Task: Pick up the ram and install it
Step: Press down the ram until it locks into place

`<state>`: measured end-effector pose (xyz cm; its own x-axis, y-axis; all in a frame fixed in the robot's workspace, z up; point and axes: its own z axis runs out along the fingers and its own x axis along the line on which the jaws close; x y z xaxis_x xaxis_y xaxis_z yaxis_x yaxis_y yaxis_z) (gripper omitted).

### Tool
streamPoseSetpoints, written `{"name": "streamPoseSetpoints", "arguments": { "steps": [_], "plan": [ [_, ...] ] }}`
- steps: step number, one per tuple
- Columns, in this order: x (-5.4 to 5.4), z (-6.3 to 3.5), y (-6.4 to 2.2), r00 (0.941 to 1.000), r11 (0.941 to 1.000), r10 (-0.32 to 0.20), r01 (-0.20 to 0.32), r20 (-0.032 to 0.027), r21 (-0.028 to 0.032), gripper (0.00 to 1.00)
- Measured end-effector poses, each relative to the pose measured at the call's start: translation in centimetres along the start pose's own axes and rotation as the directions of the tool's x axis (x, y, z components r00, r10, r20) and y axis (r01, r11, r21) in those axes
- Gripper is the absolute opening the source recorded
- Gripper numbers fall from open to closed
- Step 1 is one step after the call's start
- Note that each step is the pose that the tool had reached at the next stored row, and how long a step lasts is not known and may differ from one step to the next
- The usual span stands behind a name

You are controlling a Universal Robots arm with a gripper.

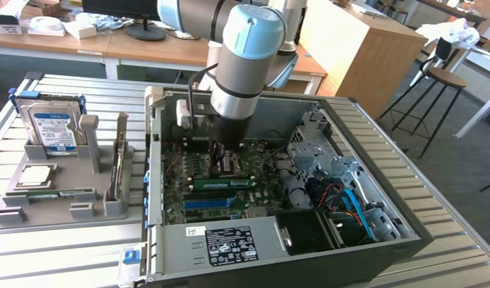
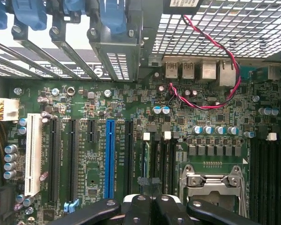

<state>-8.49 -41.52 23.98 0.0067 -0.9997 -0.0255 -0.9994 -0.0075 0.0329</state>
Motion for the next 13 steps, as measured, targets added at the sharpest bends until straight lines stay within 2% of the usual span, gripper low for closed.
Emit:
{"name": "streamPoseSetpoints", "arguments": {
  "steps": [7,13],
  "plan": [
    [0.01,0.56,-0.02,1.0,1.0,0.0,0.0,0.0012,0.0002,0.1],
    [0.01,0.62,-0.02,1.0,1.0,0.0,0.0,0.0016,0.0002,0.1]
  ]
}}
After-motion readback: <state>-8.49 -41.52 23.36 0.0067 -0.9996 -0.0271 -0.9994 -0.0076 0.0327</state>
